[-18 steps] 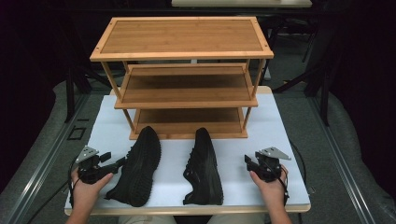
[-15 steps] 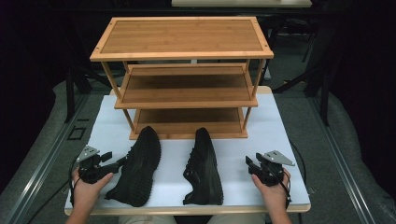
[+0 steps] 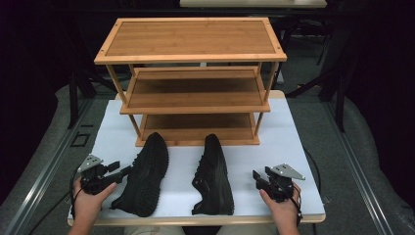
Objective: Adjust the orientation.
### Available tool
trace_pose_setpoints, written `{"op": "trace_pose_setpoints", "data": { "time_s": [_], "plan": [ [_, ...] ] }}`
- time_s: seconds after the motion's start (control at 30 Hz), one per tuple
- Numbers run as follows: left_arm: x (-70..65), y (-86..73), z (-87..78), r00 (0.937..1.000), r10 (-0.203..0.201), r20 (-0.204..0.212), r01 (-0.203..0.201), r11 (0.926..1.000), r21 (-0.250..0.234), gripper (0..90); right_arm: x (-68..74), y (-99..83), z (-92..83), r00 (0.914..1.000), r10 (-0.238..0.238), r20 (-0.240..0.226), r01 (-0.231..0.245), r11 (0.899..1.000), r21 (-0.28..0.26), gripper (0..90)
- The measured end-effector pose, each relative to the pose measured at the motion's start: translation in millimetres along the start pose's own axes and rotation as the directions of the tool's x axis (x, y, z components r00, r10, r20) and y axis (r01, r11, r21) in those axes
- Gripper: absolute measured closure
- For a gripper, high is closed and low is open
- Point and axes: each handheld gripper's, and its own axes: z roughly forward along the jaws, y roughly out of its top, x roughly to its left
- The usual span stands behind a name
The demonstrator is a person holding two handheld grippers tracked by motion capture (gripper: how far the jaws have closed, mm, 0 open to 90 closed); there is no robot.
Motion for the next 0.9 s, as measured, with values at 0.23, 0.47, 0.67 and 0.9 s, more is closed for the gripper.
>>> {"op": "trace_pose_setpoints", "data": {
  "time_s": [0.23, 0.47, 0.67, 0.9],
  "plan": [
    [-3.9, 2.5, -3.3, 0.9997, 0.002, 0.024, -0.002, 1.0, -0.001, 61.2, -4.8, -1.4, 1.1, 0.9998, 0.014, -0.015, -0.014, 1.0, -0.001, 46.5],
    [-11.5, 1.3, -13.1, 0.9994, 0.032, 0.015, -0.032, 0.9983, 0.048, 82.5, -7.3, -0.6, -3.2, 0.9982, 0.057, -0.015, -0.058, 0.998, -0.022, 48.4],
    [-9.8, -0.5, -10.9, 0.9992, 0.015, 0.036, -0.019, 0.9953, 0.095, 90.0, -7.7, -1.2, -1.2, 0.9974, 0.068, -0.023, -0.068, 0.998, -0.017, 48.9],
    [-16.3, -1.6, -3.8, 0.9951, 0.014, 0.098, -0.025, 0.9928, 0.118, 90.0, -9.1, -2.6, 1.7, 0.9952, 0.085, -0.048, -0.085, 0.996, 0.002, 48.6]
  ]
}}
